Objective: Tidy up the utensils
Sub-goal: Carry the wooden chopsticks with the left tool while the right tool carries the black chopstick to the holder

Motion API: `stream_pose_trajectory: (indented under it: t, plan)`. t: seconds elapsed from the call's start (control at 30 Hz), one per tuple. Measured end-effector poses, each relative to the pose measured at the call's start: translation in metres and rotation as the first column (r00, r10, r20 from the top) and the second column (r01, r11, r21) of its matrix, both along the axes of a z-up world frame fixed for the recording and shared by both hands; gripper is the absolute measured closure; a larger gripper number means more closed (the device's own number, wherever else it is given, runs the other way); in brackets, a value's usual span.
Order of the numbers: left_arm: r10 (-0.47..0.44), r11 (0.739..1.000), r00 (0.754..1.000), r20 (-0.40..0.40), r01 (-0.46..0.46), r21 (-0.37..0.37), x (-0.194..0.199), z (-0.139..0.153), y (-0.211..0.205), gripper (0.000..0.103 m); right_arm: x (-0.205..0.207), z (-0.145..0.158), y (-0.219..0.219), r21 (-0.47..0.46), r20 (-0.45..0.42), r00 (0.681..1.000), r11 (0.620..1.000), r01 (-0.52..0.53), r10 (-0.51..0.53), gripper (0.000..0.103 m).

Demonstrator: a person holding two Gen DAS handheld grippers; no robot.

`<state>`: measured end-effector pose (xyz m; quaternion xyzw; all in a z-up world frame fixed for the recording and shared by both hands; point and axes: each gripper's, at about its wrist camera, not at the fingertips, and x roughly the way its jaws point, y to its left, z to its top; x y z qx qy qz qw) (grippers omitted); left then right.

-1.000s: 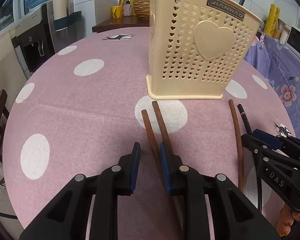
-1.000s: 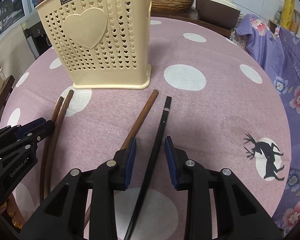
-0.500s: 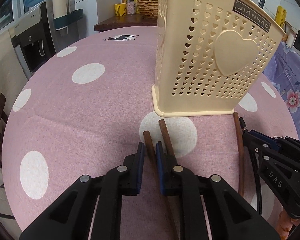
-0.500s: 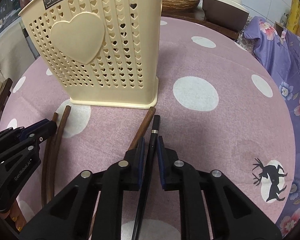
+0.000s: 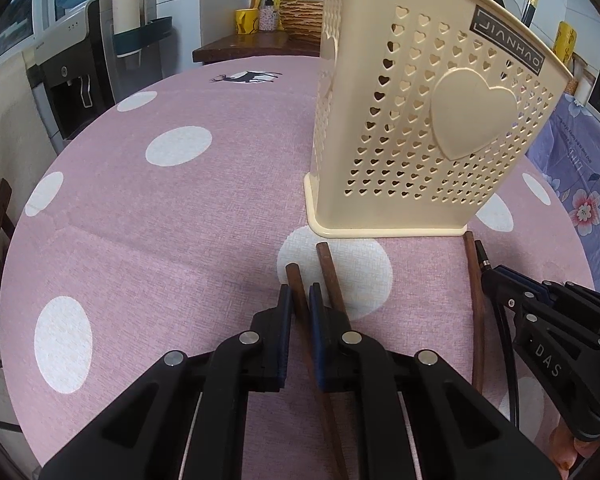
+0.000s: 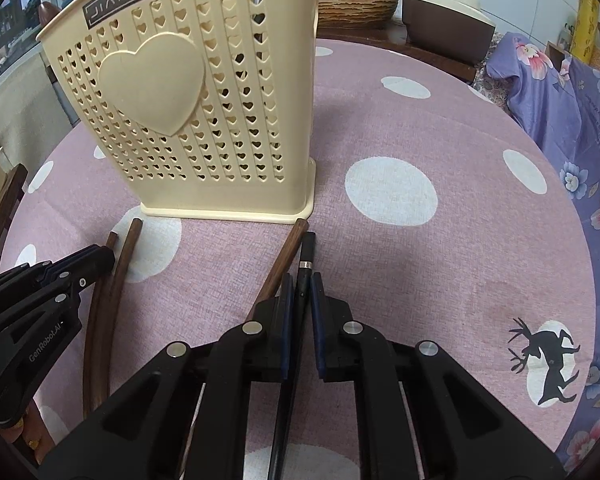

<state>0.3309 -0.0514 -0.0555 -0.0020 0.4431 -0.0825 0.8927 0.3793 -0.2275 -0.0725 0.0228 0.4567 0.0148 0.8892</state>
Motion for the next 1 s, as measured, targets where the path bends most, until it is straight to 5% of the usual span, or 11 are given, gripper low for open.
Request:
stream_pose_trajectory:
  t: [0.4, 1.0]
  plan:
    - [0.004, 1.0, 0.996, 0.085, -0.002, -0.028, -0.012, 0.03, 0.005, 0.094, -0.015, 0.034, -0.002, 0.076, 0.105, 0.994, 0.996, -0.051, 0.043, 0.095]
    - [-0.007, 0.996, 0.955, 0.295, 0.033, -0.085, -0.038, 0.119, 0.023, 0.095, -0.055, 0.153, 0.013, 0.115, 0.326, 0.93, 0.969, -0.219, 0.172, 0.095]
